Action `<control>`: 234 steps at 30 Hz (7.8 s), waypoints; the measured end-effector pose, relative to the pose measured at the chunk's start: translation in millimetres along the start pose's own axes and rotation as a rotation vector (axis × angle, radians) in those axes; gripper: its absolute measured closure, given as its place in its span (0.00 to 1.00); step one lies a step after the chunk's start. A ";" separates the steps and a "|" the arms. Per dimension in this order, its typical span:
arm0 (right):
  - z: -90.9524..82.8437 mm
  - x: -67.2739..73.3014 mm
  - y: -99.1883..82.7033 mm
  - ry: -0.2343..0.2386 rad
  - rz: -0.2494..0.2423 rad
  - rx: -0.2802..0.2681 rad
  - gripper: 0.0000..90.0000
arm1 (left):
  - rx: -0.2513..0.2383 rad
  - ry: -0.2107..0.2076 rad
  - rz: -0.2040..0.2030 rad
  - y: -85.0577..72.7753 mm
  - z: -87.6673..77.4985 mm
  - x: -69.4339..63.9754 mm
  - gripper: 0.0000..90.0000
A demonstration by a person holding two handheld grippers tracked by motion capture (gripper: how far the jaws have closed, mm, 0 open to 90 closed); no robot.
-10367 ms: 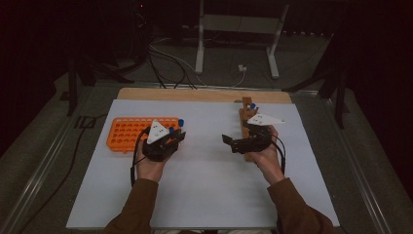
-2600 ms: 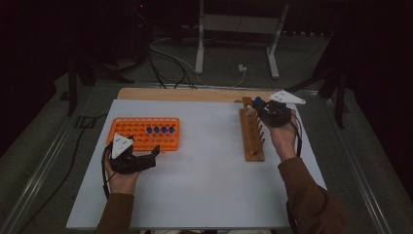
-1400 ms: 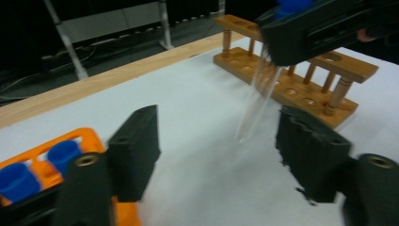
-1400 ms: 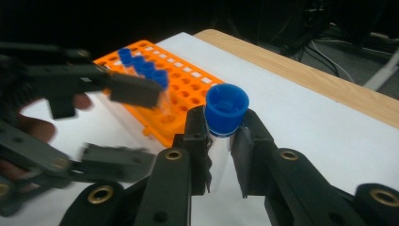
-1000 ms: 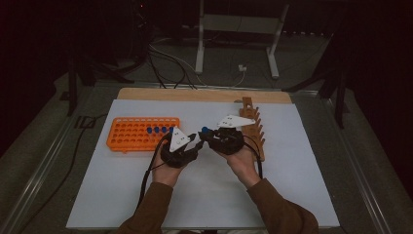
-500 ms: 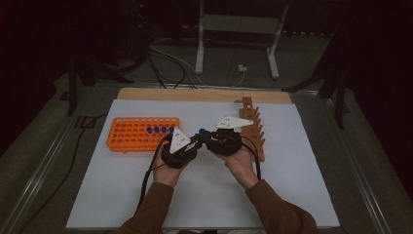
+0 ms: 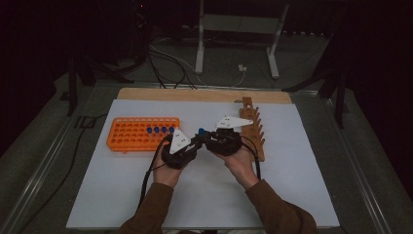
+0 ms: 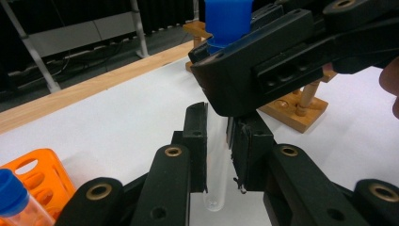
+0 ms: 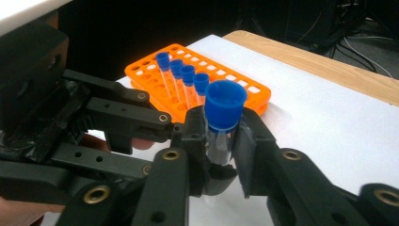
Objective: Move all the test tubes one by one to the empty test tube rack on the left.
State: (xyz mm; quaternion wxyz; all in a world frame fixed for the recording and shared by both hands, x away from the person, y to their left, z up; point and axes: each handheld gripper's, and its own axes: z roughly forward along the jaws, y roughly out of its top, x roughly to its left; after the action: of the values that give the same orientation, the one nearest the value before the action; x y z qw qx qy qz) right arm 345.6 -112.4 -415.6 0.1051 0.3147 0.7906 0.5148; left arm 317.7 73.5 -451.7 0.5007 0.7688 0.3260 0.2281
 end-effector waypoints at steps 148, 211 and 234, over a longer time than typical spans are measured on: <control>-95.7 -72.1 -58.4 -0.256 0.062 -0.069 0.00 | 0.024 0.334 -0.274 -64.7 -55.5 126.7 0.87; -94.8 -70.5 -65.6 -0.236 0.067 -0.057 0.00 | 0.122 0.294 -0.257 -78.7 -50.0 124.2 0.84; -118.9 -75.5 -83.0 -0.252 0.097 -0.120 0.00 | -0.095 0.255 -0.321 -66.9 -118.0 111.0 0.35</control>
State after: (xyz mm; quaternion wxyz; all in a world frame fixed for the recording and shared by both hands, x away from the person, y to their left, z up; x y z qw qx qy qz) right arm 313.9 -269.7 -447.3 0.1971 0.4075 0.7229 0.5221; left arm 295.4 246.9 -463.9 0.5208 0.6476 0.4938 0.2560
